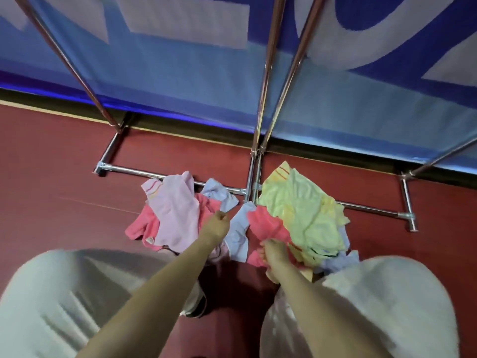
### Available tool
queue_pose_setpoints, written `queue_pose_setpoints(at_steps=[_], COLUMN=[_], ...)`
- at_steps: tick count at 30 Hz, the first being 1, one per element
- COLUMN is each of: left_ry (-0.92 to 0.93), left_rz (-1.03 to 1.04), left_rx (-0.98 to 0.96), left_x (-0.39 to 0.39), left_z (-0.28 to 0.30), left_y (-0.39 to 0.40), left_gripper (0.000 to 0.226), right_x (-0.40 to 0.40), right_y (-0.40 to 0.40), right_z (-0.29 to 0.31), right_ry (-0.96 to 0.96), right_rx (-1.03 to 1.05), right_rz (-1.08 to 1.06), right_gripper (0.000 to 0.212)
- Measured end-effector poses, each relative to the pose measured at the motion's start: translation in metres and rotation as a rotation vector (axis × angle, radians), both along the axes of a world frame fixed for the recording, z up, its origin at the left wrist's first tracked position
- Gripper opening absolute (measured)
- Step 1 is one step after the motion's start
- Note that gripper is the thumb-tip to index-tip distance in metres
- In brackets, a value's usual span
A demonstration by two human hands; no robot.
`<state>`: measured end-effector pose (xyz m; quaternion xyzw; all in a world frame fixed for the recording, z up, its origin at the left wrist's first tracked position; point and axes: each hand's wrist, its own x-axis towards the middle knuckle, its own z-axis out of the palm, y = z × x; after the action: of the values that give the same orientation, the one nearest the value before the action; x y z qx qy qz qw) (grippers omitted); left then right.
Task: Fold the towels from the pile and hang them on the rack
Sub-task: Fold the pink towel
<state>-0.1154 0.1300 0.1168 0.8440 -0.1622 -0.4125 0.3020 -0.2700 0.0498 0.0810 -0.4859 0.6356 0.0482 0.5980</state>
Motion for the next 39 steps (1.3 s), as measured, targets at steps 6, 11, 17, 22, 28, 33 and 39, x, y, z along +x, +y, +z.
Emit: queue_pose_setpoints(at_steps=[6, 11, 17, 22, 28, 33, 39], left_ry=[0.108, 0.127, 0.008, -0.097, -0.173, -0.003, 0.079], left_rz=[0.006, -0.036, -0.096, -0.286, -0.207, 0.165, 0.15], left_rx=[0.108, 0.07, 0.046, 0.094, 0.027, -0.278, -0.391], left_x=[0.007, -0.005, -0.004, -0.001, -0.003, -0.006, -0.008], left_z=[-0.097, -0.149, -0.2, -0.23, -0.229, -0.174, -0.074], left_y=[-0.026, -0.061, -0.096, -0.106, -0.105, -0.108, -0.109], left_gripper=[0.032, 0.025, 0.033, 0.014, 0.028, 0.015, 0.027], right_x=[0.003, 0.013, 0.02, 0.016, 0.021, 0.021, 0.029], right_y=[-0.044, -0.086, -0.112, -0.117, -0.114, -0.106, -0.099], right_z=[-0.074, -0.125, -0.164, -0.181, -0.166, -0.127, -0.04], right_ry=[0.269, 0.346, 0.359, 0.341, 0.313, 0.297, 0.182], right_rx=[-0.348, -0.488, -0.418, -0.447, -0.43, -0.435, -0.346], right_rz=[0.281, 0.577, 0.754, 0.761, 0.6, 0.468, 0.128], right_gripper=[0.027, 0.038, 0.052, 0.026, 0.023, 0.027, 0.031])
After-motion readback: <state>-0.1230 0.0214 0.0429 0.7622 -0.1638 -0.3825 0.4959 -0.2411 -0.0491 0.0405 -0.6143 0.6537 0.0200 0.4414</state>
